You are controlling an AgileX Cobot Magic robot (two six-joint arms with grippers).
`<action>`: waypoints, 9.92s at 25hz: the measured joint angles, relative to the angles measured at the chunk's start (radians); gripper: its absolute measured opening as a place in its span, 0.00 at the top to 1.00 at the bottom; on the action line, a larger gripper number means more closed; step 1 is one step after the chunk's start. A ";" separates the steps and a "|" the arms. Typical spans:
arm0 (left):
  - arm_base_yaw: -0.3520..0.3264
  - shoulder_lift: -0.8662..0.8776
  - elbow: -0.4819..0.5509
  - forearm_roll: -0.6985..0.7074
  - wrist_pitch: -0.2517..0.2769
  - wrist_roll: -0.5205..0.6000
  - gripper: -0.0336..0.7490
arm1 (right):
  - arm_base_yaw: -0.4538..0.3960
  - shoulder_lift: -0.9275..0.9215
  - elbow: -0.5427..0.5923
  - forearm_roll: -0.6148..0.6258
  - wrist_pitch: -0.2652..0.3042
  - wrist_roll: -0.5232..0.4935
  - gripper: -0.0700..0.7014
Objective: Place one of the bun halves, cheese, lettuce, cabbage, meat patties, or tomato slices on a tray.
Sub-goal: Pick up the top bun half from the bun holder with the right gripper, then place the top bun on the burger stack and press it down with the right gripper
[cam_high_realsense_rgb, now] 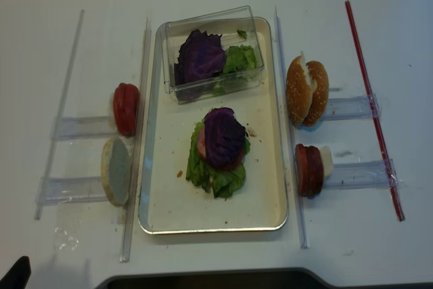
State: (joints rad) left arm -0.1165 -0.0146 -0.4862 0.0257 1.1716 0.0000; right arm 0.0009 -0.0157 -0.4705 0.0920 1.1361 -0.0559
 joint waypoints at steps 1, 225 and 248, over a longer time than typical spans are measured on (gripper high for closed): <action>0.000 0.000 0.000 0.000 0.000 0.000 0.46 | 0.000 0.000 0.000 0.000 0.000 0.000 0.84; 0.000 0.000 0.000 0.000 0.002 0.000 0.46 | 0.553 1.595 -0.832 0.566 -0.133 -0.075 0.80; 0.000 0.000 0.000 0.000 0.002 0.000 0.46 | 0.482 1.623 -0.582 1.151 -0.310 -0.530 0.80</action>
State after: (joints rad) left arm -0.1165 -0.0146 -0.4862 0.0257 1.1733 0.0000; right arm 0.4825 1.6072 -1.0528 1.2429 0.8263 -0.5857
